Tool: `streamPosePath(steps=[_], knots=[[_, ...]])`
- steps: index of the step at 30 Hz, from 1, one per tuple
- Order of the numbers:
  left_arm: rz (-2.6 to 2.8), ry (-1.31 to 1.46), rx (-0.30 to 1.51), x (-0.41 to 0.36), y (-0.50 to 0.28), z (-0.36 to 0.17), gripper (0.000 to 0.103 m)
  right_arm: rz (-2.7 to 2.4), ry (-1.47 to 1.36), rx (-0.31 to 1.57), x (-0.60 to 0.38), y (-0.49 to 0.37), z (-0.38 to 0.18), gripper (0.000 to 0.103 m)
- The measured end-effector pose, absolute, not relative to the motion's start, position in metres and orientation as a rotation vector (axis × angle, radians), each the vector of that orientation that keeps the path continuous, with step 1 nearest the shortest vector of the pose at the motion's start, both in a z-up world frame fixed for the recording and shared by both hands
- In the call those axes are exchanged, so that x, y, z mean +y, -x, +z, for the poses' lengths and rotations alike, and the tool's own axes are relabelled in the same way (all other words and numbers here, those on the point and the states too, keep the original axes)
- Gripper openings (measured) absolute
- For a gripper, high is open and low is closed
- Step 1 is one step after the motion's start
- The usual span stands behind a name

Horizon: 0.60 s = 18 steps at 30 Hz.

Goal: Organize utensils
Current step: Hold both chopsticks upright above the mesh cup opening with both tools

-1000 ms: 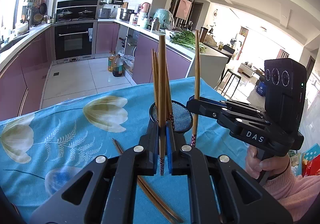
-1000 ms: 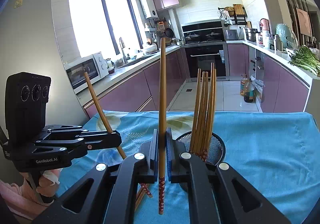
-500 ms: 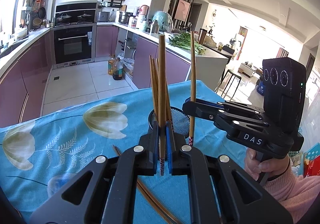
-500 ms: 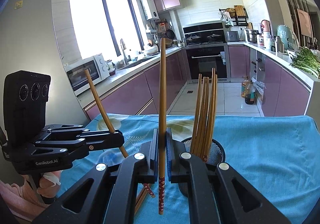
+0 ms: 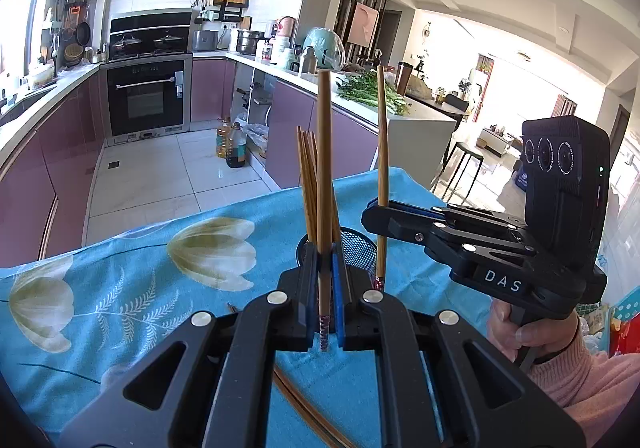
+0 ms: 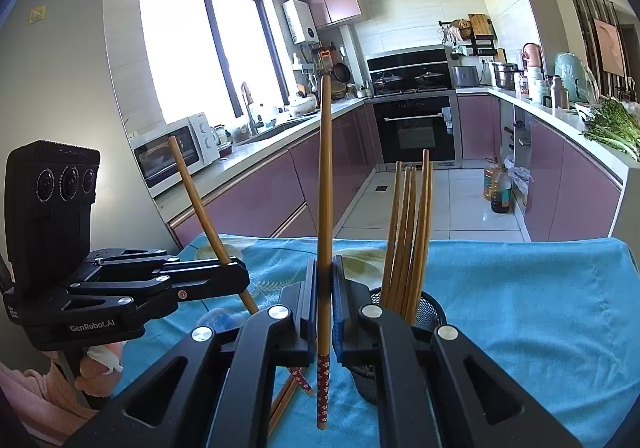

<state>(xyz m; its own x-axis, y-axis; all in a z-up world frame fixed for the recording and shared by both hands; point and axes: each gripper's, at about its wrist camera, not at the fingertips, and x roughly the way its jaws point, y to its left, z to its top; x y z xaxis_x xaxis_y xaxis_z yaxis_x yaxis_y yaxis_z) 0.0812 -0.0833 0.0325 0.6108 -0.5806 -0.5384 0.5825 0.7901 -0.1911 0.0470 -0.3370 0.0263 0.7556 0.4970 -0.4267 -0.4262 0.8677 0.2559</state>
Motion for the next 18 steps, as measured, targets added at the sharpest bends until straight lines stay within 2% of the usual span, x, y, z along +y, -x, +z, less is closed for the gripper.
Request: streamPosePath(steps=[18], knots=[[-0.678,-0.012,0.569,-0.088,-0.084,0.051,0.007,0.508,-0.156,0.463,-0.343,-0.054,0.039,0.006]])
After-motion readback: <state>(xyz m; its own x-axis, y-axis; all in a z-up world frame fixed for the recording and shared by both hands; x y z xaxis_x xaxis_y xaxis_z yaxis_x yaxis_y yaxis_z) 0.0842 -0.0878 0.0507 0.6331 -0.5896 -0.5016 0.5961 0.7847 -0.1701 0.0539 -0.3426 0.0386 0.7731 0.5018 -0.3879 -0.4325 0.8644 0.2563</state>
